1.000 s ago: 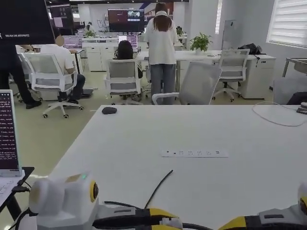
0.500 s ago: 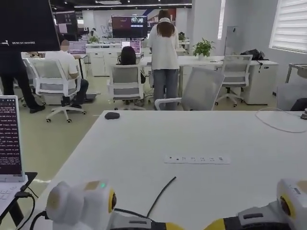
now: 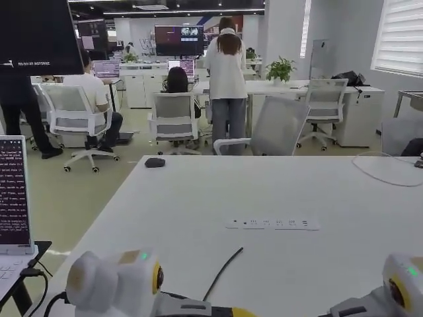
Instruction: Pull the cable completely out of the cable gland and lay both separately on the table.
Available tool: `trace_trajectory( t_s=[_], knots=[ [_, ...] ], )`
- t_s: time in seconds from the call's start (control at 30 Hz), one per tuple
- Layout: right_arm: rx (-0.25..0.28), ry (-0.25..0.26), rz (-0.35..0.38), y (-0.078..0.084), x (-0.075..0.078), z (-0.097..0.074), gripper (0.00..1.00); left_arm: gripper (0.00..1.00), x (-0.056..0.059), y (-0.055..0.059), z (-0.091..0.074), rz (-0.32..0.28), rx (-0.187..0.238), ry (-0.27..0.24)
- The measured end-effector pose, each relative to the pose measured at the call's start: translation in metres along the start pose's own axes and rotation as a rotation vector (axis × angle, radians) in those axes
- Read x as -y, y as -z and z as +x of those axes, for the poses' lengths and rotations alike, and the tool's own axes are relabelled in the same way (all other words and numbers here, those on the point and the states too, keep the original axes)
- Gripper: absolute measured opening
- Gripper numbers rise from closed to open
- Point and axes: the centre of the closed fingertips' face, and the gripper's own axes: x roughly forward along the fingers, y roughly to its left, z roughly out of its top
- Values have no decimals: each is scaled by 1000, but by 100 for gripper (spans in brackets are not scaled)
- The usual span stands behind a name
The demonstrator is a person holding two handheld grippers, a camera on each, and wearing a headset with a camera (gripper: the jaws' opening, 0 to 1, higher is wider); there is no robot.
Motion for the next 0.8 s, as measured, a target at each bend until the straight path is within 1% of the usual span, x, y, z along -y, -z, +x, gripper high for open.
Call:
trace_trajectory(
  t_s=[0.2, 0.27, 0.43, 0.6, 0.73, 0.8],
  knots=[
    [-6, -2, -21, 0, 1, 0, 2, 16, -1, 0, -2, 2, -2, -3],
    [-9, 5, -32, 2, 3, -1, 2, 16, -2, 0, -3, 1, -1, -9],
    [-19, 12, -27, 9, 8, -7, 2, 16, -6, 1, -8, -1, 1, -22],
    [-57, 31, -21, 25, 14, -15, 2, 16, -10, 1, -14, -3, 1, -38],
    [-84, 64, 2, 40, 22, -25, 2, 16, -14, 1, -20, -7, 8, -53],
    [-106, 79, 16, 50, 24, -29, 2, 16, -14, 0, -22, -8, 12, -57]
  ],
)
